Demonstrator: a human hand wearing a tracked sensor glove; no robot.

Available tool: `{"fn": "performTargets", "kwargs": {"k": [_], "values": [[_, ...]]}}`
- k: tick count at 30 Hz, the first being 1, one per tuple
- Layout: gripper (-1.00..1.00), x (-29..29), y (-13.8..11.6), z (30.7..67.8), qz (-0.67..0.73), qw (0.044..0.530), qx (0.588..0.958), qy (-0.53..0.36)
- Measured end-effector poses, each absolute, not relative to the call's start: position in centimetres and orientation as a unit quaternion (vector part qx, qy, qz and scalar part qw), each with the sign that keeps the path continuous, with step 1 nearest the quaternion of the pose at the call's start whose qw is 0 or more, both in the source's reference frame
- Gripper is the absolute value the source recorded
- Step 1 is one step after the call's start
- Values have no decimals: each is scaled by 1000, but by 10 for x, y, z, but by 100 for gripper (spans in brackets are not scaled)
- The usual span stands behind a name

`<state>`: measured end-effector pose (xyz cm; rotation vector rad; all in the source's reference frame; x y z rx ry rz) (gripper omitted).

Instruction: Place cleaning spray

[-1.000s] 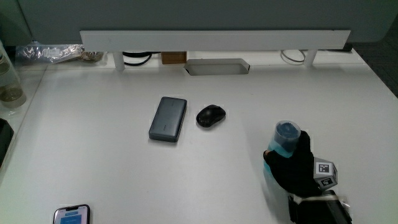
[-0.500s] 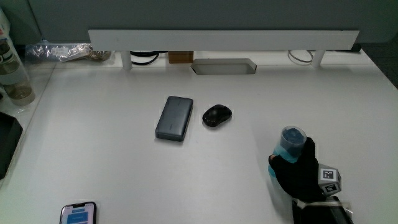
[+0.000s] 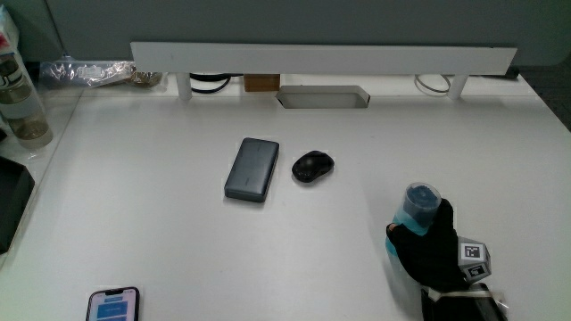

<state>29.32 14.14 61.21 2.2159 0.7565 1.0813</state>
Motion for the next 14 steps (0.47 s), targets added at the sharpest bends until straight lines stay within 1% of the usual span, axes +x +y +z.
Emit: {"fn": "performTargets", "kwargs": {"k": [3,4,10,11,13,14], "values": [[-68,296,143,621,405,293,823,271],[-71,294,142,615,412,289,822,265],[-90,299,149,612,436,287,816,248],[-94,305,154,621,465,303,793,251],[-100,306,160,615,467,304,792,249],[-100,309,164,615,468,305,792,249]]}}
